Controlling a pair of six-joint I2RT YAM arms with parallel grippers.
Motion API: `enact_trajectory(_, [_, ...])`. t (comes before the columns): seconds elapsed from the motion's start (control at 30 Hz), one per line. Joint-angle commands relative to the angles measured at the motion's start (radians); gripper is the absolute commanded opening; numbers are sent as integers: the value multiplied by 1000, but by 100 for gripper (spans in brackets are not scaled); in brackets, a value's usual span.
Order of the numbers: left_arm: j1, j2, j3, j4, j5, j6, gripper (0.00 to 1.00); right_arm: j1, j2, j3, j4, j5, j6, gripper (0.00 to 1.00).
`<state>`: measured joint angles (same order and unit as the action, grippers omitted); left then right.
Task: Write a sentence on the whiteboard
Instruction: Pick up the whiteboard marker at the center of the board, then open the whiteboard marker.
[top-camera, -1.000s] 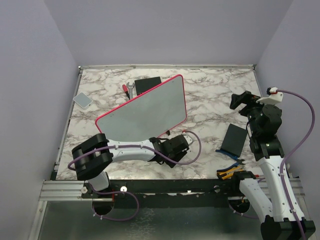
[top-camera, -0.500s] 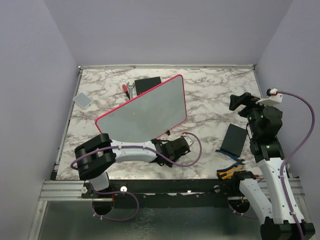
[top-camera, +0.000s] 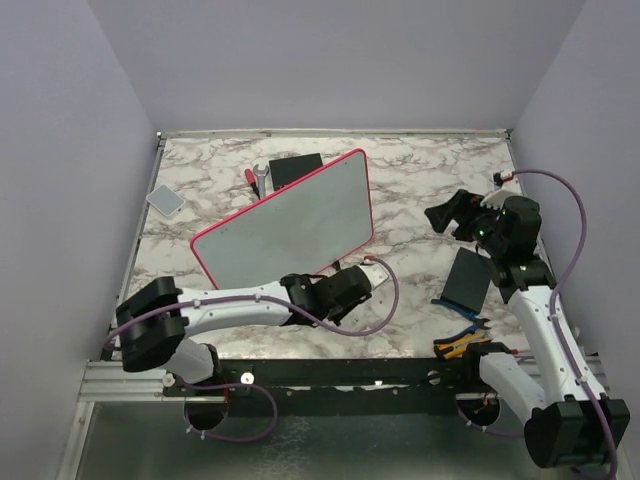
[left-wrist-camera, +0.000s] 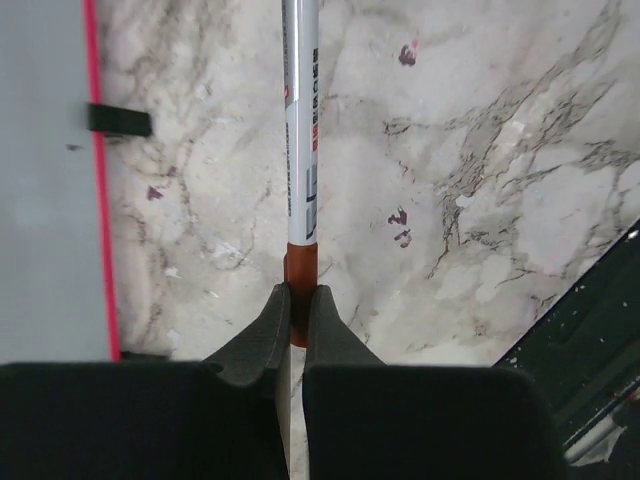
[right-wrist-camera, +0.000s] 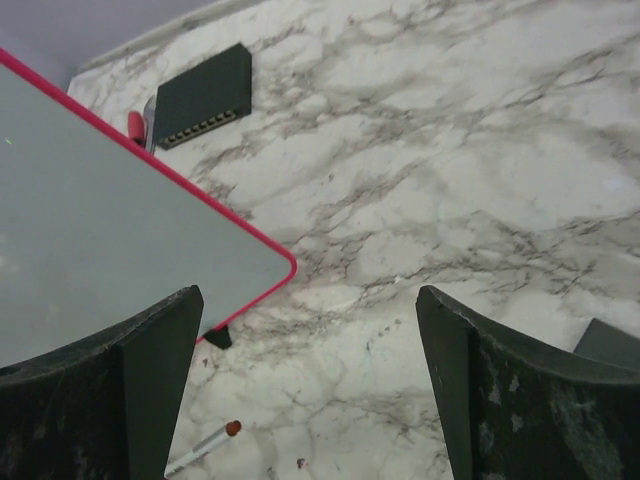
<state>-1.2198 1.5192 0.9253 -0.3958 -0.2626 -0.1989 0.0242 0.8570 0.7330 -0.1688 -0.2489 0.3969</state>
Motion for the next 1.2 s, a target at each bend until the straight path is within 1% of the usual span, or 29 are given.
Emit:
enact_trajectory(0.0, [-4,-148,0,23,-14,185,0,-4,63,-32,-108,-252,36,91])
enact_trajectory(0.13, [-5,-227,-50,55,62,279,0,-4,113,-70,-108,-483,31,91])
enact_trajectory(0.27, [-5,-299,-108,102,144,311,0,2,185,-77,-128,-731,29,87])
enact_trajectory(0.37, [-5,-328,-123,106,179,323,0,54,209,-99,-99,-810,52,84])
enact_trajectory(0.43, [-5,-337,-127,105,199,324,0,104,220,-97,-108,-812,45,82])
enact_trajectory(0.57, [-6,-344,-132,105,218,321,0,209,243,-68,-168,-762,2,78])
enact_trajectory(0.83, [-5,-344,-132,103,224,320,0,353,292,-58,-125,-752,10,66])
enact_trajectory(1.0, [-4,-335,-134,104,221,319,0,396,307,-70,-82,-777,33,58])
enact_trajectory(1.17, [-5,-324,-133,103,242,319,0,406,300,-92,-41,-785,57,54])
